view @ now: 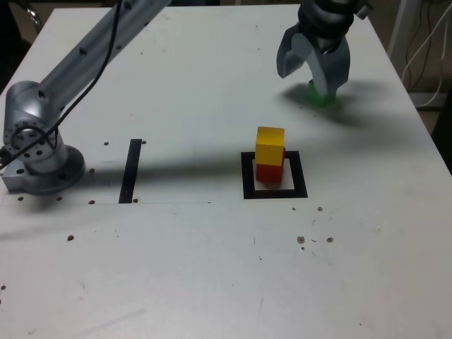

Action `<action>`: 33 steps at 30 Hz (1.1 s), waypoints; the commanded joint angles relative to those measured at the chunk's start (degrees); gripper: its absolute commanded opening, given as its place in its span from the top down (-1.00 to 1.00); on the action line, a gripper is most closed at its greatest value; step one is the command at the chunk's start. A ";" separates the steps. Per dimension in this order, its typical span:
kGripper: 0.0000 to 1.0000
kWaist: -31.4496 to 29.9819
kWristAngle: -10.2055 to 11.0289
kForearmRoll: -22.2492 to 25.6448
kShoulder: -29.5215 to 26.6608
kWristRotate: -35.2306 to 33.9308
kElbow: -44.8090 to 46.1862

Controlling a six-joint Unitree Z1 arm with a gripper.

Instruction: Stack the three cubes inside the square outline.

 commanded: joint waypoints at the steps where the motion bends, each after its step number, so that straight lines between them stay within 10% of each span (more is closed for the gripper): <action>1: -0.68 0.04 -0.72 0.53 0.58 0.42 -0.45; 16: -0.19 0.20 -2.71 0.58 2.91 0.96 -1.98; 33: 0.80 0.43 -2.25 0.24 3.36 -5.31 -7.55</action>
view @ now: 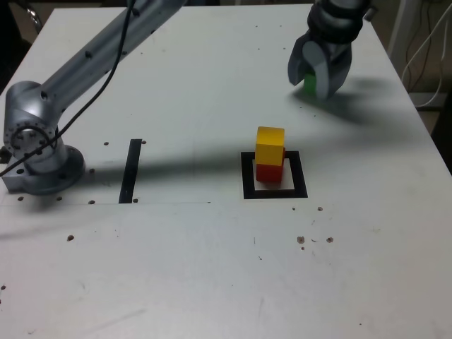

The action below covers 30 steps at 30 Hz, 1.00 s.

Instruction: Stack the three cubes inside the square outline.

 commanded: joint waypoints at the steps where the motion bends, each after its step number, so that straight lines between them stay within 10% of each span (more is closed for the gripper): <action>1: 0.82 0.12 0.08 0.34 -0.22 -0.24 -1.38; 13: 0.84 -1.14 -0.59 3.31 -11.36 -5.26 5.08; 30: 0.84 -15.27 -5.26 4.18 -26.19 -42.30 30.09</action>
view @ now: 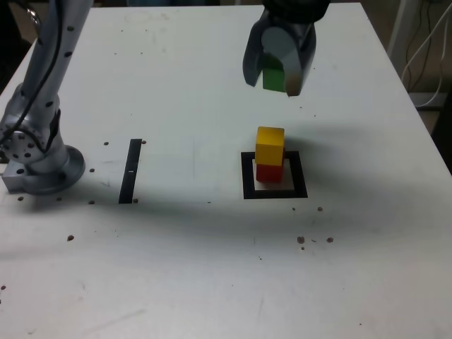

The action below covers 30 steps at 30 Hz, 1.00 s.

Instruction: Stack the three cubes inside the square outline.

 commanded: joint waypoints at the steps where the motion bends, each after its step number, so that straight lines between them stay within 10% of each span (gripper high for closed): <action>1: 0.84 -1.85 -1.33 0.84 -1.59 -6.74 1.79; 30: 0.83 -7.69 -8.57 0.32 -4.43 -14.33 7.45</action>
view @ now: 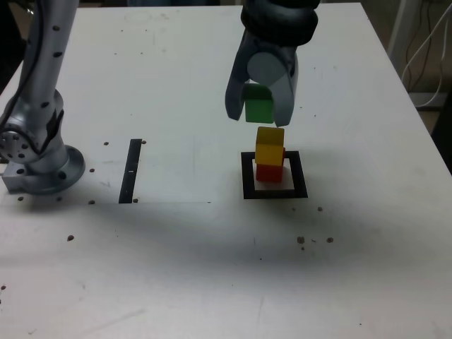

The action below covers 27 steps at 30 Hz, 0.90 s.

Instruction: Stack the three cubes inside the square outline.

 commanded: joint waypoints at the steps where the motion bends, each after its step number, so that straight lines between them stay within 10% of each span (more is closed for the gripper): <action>1: 0.83 -0.69 0.50 0.17 -0.69 -0.65 0.93; 27: 0.78 -3.65 1.37 -2.71 1.01 -2.95 1.09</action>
